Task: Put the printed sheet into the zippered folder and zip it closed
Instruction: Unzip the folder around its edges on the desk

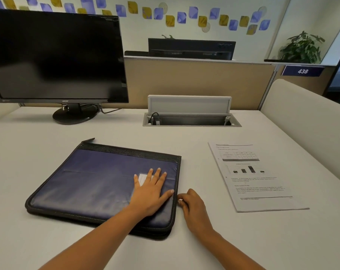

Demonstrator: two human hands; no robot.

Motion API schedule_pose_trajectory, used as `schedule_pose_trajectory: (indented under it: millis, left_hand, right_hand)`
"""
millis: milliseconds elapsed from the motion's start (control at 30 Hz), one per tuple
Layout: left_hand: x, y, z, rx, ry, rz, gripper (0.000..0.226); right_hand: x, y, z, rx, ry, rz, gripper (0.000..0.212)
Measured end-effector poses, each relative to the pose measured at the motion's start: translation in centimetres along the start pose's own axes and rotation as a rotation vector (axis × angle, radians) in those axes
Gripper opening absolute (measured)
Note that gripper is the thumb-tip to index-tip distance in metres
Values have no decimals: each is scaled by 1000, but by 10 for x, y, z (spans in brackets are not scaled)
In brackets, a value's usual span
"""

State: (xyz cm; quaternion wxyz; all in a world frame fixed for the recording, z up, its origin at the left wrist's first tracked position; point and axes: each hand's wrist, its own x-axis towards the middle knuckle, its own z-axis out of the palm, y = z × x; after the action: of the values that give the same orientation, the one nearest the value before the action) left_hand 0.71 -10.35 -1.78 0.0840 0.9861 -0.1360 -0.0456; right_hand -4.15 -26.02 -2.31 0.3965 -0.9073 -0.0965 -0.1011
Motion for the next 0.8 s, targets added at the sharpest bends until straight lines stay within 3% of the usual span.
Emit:
schedule_pose_trajectory:
  millis: [233,467,800]
  left_hand:
    - [-14,-37,-9,18,-24,152,82]
    - [-12,-47,-6,155,-81,120,111]
    - [-4,-45,5,159,-47,79,108]
  right_hand:
    - [36,16,-10,-42,63,96,21]
    - [70,26,-20,13,80,199,22]
    - [64,36,-21,-27,85,177,20]
